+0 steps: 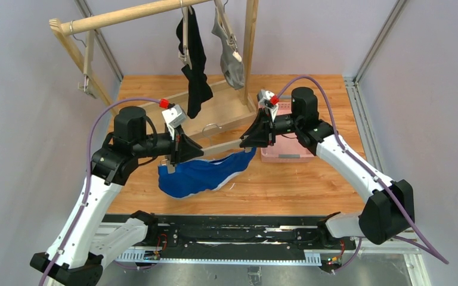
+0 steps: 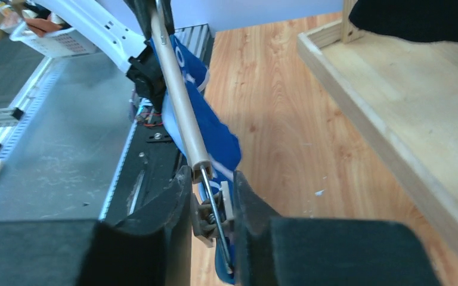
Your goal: Remove the underwear clipped to the hanger
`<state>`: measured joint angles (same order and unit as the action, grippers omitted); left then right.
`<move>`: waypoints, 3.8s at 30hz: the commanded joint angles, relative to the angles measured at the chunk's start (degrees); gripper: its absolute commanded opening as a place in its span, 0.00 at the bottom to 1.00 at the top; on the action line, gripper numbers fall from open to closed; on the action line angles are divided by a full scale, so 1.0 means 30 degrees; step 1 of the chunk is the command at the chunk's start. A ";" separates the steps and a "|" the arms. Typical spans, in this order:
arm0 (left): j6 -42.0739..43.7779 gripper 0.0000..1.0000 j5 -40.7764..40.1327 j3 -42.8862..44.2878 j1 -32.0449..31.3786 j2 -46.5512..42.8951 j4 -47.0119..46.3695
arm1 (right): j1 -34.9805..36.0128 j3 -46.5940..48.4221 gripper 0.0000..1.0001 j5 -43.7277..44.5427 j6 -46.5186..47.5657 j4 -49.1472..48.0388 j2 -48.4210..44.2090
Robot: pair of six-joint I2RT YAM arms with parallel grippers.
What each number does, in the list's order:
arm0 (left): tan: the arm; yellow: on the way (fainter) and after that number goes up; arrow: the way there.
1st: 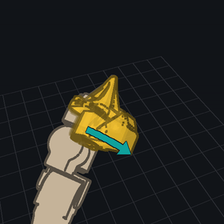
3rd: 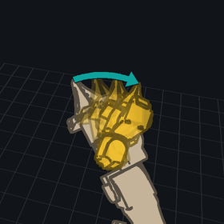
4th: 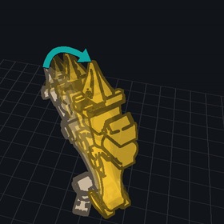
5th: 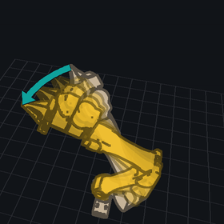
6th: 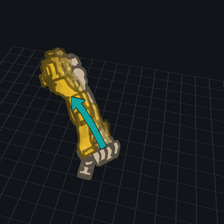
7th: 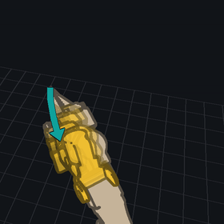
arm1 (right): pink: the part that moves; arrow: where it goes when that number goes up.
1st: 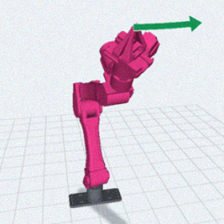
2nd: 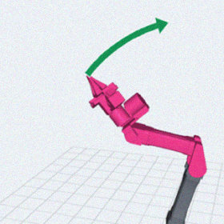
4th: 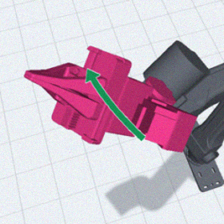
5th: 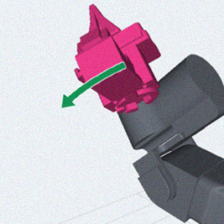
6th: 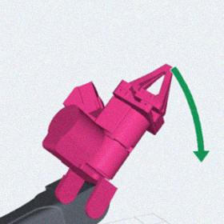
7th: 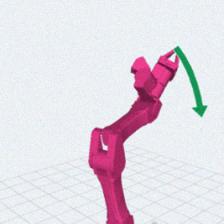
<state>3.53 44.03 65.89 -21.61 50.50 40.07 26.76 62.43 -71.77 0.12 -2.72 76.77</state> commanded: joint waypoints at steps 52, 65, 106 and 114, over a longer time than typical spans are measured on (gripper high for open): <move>-0.8863 0.00 -0.3241 -0.4275 -0.0898 -0.2062 -1.6310 | 0.2403 -0.6696 0.67 1.1003 -1.6778 -2.6679 0.0259; -0.9055 0.00 -0.3751 -0.4677 -0.1959 -0.1085 -1.7502 | 0.2994 -0.4180 0.61 1.1060 -1.7179 -2.8224 0.2028; -1.1534 0.00 -0.8123 -0.6812 -0.3697 -0.1052 -2.2821 | 0.3742 -0.3235 0.64 1.2279 -1.6285 -2.8517 0.2714; -1.2474 0.00 -0.8375 -0.7604 -0.3805 -0.1050 -2.4251 | 0.3874 -0.2698 0.65 1.3653 -1.6258 -2.8891 0.3133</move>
<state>-32.05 20.62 43.62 -32.40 47.88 -26.81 37.19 52.16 -33.78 -50.54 -85.69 86.11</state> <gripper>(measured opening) 0.074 0.654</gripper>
